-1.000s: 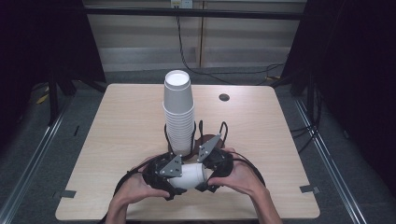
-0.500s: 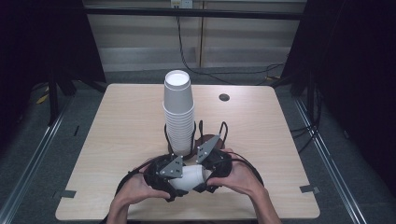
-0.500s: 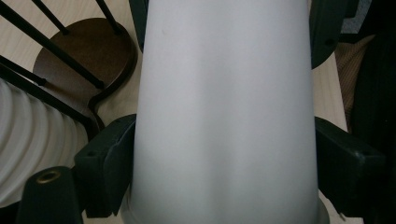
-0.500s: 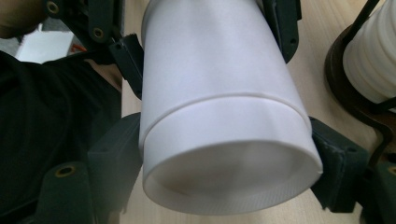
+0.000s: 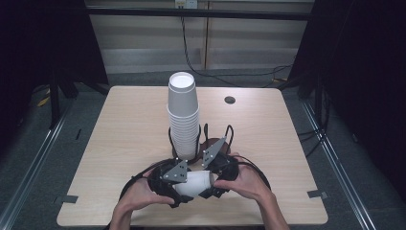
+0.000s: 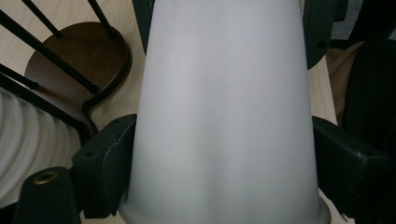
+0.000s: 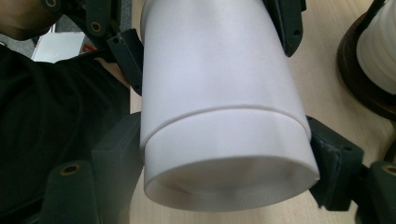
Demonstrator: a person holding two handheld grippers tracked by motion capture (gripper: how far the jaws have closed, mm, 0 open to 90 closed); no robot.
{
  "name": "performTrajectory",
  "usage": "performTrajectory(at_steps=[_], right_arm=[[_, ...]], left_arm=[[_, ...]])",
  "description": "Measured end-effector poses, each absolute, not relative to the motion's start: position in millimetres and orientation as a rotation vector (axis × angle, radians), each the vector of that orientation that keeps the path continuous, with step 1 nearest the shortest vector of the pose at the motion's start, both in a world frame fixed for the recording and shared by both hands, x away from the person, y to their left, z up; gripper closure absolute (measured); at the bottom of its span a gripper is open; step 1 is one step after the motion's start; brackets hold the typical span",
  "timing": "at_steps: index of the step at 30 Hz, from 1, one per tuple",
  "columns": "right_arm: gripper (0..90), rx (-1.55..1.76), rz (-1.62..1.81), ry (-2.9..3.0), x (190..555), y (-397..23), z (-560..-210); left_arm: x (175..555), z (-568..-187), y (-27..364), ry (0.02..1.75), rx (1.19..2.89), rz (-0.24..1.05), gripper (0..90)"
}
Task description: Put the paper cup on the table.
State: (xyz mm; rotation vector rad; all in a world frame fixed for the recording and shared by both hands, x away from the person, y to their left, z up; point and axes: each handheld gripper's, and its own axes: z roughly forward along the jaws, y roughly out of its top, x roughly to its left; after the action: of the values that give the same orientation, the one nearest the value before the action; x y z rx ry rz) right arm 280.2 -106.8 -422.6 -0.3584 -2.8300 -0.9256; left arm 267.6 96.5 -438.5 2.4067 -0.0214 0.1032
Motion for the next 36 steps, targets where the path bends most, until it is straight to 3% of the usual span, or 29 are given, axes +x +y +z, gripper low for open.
performTrajectory(at_steps=[21, 36], right_arm=[[24.2, -0.379, -0.941, -2.831, 281, -108, -420], [24.1, -0.403, -0.95, -2.839, 281, -113, -421]], left_arm=[[271, -436, 105, -0.008, 2.322, 0.11, 13.8], [273, -424, 122, 0.047, 2.146, 0.126, 15.8]])
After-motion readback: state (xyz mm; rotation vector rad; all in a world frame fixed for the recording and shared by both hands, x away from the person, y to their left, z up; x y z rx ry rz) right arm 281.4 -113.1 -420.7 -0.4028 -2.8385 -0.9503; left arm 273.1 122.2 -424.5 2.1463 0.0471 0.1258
